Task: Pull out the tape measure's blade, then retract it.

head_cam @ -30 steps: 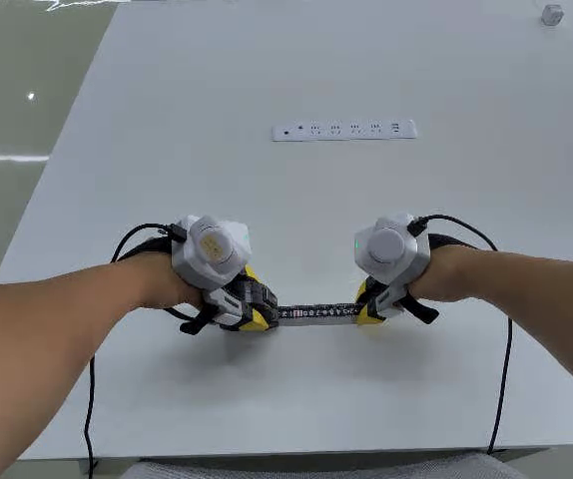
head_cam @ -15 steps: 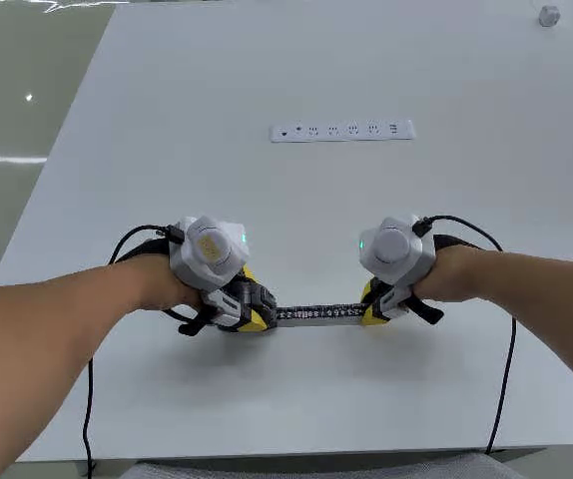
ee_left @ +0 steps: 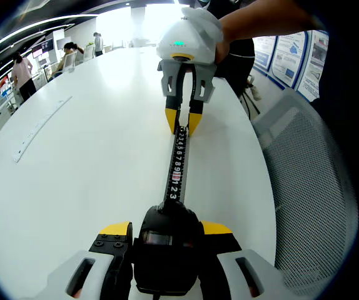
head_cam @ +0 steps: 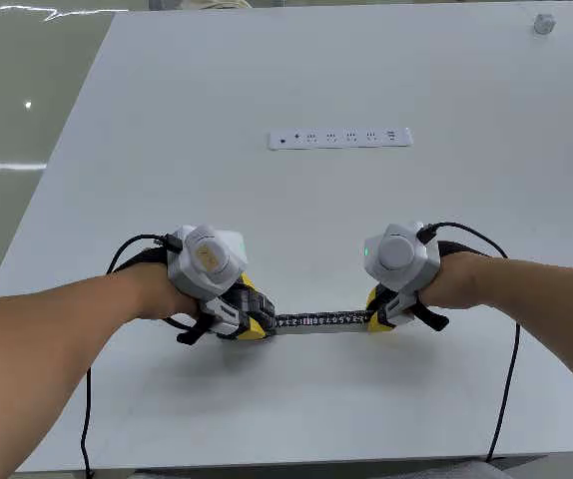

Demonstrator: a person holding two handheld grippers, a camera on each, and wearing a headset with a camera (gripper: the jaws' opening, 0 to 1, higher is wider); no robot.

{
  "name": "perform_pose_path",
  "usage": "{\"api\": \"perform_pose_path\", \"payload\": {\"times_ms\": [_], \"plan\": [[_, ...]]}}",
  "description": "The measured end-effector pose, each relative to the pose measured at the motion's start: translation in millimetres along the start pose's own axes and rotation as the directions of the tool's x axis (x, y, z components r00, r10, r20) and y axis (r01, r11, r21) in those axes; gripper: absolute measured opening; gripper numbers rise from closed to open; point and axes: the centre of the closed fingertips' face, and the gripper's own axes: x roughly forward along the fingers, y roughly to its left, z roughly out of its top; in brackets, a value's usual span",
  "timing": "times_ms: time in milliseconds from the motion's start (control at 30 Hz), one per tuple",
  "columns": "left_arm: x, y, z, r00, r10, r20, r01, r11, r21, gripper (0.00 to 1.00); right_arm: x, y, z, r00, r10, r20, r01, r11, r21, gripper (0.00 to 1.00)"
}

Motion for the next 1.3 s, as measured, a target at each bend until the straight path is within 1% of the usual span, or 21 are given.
{"api": "perform_pose_path", "payload": {"times_ms": [167,1300], "plan": [[0.2,0.0,-0.1,1.0,-0.002,0.0,0.002,1.0,-0.001,0.37,-2.9,-0.2,-2.3,1.0,-0.002,-0.002,0.002,1.0,0.005,0.12],[-0.1,1.1,-0.3,1.0,0.0,0.0,0.0,1.0,-0.01,0.37,-8.4,-3.3,-17.3,0.9999,-0.005,-0.012,0.006,1.0,0.018,0.12]]}}
